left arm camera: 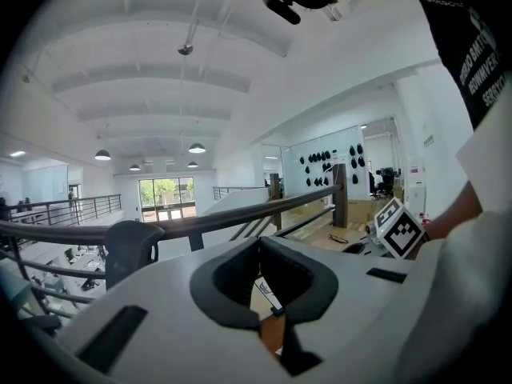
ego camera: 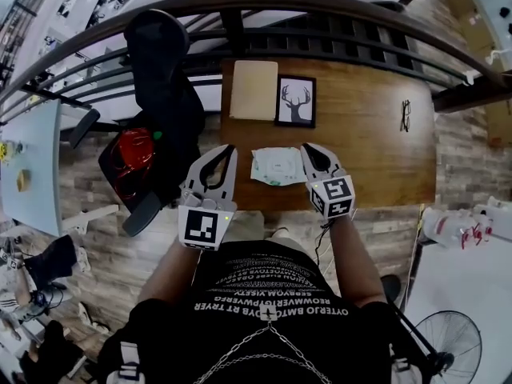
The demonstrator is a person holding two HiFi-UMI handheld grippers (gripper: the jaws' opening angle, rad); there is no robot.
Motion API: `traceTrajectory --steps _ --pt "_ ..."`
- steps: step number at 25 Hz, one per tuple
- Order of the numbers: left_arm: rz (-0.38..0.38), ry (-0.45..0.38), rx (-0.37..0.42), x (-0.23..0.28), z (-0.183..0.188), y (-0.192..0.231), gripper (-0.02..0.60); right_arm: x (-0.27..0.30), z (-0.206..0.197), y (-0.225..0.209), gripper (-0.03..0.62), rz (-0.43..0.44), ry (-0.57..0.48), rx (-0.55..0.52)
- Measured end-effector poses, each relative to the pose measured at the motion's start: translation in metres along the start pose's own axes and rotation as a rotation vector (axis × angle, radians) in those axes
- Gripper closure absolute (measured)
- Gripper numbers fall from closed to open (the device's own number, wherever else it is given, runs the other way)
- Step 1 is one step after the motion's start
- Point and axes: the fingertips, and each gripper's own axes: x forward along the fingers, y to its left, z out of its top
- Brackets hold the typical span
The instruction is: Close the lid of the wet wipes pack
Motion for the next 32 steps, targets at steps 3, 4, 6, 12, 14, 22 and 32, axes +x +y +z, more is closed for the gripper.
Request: traceTrajectory --steps 3,4,6,12,14,22,32 --pt "-0.004 -0.006 -0.01 -0.001 -0.002 -0.001 0.554 0.009 -0.011 -0.001 0.579 0.001 0.032 0.0" --pt "-0.005 -0.006 -0.012 -0.002 -0.002 0.0 0.554 0.013 -0.015 -0.001 0.579 0.003 0.042 0.001" --pt "-0.011 0.004 -0.003 -0.004 -0.002 -0.001 0.554 0.02 -0.023 -0.001 0.579 0.004 0.063 0.007" --pt "-0.024 0.03 0.01 -0.009 -0.01 -0.002 0.554 0.037 -0.049 -0.006 0.579 0.005 0.119 0.019" --pt "-0.018 0.035 0.005 -0.01 -0.014 0.0 0.554 0.041 -0.057 -0.008 0.577 0.014 0.134 0.032" --pt "-0.016 0.043 0.005 -0.012 -0.018 0.003 0.554 0.052 -0.084 0.001 0.439 0.095 0.211 0.071" --pt "-0.014 0.064 0.011 -0.022 -0.026 0.001 0.554 0.062 -0.112 0.006 0.437 0.119 0.286 0.067"
